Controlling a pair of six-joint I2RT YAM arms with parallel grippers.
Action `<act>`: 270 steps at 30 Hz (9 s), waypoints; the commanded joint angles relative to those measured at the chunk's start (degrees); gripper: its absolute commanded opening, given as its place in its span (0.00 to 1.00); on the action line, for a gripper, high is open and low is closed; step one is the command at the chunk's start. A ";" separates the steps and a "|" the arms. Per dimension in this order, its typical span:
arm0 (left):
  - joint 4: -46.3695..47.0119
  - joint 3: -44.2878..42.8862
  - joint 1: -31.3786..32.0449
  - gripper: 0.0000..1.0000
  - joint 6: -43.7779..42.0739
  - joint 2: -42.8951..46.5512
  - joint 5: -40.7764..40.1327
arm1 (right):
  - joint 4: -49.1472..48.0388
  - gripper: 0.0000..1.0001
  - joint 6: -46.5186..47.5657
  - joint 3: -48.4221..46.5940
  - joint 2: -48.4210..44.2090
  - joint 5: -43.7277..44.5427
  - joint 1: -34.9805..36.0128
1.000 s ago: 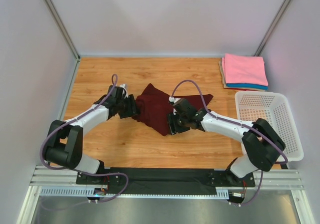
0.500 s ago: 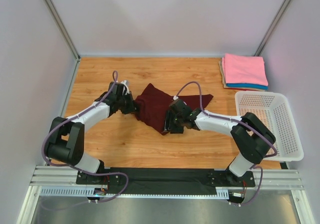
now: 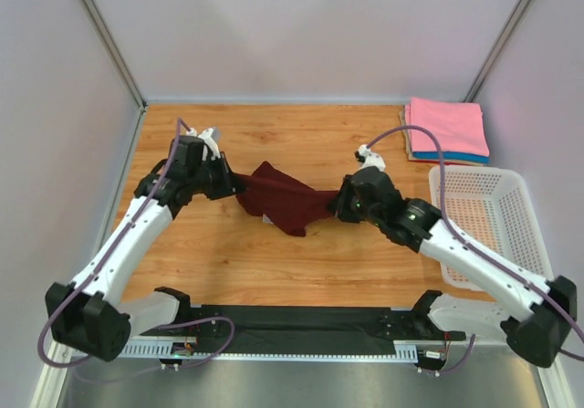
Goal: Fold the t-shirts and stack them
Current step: Flatten the tshirt out
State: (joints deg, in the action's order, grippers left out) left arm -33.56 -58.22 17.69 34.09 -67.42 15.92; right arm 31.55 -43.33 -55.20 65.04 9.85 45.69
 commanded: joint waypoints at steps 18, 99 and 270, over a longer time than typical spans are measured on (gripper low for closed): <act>-8.02 -7.35 2.35 0.00 -2.98 -10.17 1.04 | 0.27 0.08 14.33 -12.82 16.50 -1.48 -13.85; -11.96 -11.22 21.42 0.00 -3.86 -22.50 -30.32 | -5.99 0.03 8.35 12.40 22.60 -10.22 -12.29; 14.14 24.11 -1.43 0.44 4.41 -3.16 -0.55 | 9.23 0.00 20.74 -14.06 22.24 -1.32 -19.59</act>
State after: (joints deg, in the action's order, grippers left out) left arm -18.52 -34.48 15.84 39.07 -73.36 15.07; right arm 42.59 -22.26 -69.21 87.88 8.84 26.41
